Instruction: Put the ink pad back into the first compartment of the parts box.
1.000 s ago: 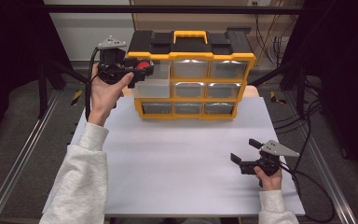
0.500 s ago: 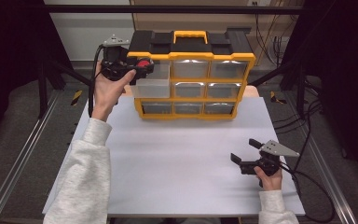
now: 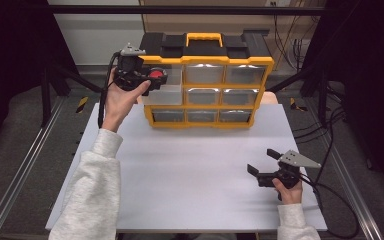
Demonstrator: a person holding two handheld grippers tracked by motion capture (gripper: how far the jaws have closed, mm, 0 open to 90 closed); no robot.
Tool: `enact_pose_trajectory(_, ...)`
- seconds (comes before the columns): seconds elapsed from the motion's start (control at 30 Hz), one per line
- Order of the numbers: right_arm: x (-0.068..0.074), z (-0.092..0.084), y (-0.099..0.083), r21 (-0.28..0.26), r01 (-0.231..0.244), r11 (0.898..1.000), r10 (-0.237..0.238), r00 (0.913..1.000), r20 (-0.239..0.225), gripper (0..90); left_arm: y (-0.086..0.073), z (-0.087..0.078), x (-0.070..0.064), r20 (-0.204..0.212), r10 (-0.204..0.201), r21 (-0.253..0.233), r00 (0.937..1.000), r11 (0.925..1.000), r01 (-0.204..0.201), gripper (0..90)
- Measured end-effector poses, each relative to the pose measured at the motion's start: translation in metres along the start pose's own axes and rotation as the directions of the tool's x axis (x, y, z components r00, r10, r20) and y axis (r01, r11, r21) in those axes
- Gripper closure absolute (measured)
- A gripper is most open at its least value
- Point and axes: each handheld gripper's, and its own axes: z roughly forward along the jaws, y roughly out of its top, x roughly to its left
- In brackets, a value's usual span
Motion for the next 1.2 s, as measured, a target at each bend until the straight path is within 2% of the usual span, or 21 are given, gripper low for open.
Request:
enact_pose_trajectory(0.47,0.0,0.0,0.0,0.0,-0.001,1.0,0.001,1.0,0.0,0.4,0.0,0.002,0.001,-0.002,-0.011,0.005,0.9999,0.9999,0.011,29.1)
enact_pose_trajectory(0.63,0.0,0.0,0.0,-0.001,0.0,1.0,0.0,1.0,0.001,0.4,0.002,-0.005,0.001,0.011,-0.012,-0.051,0.9999,0.9986,0.013,25.0)
enact_pose_trajectory(0.73,0.0,0.0,0.0,-0.002,0.0,1.0,0.0,1.0,0.001,0.4,0.002,-0.009,0.001,0.015,-0.002,-0.065,0.9999,0.9978,0.003,22.7)
enact_pose_trajectory(0.83,0.0,0.0,0.0,-0.002,0.0,1.0,0.0,1.0,0.001,0.4,0.0,-0.02,-0.001,0.036,0.005,-0.111,0.9993,0.9938,-0.001,19.7)
enact_pose_trajectory(1.13,0.0,0.0,0.0,0.0,-0.002,1.0,0.002,1.0,0.001,0.4,-0.011,-0.043,-0.003,0.062,0.029,-0.171,0.9976,0.985,-0.018,8.0)
enact_pose_trajectory(1.2,0.0,0.0,0.0,0.001,-0.003,1.0,0.003,1.0,0.0,0.4,-0.017,-0.053,-0.003,0.083,0.032,-0.195,0.996,0.9806,-0.015,6.5)
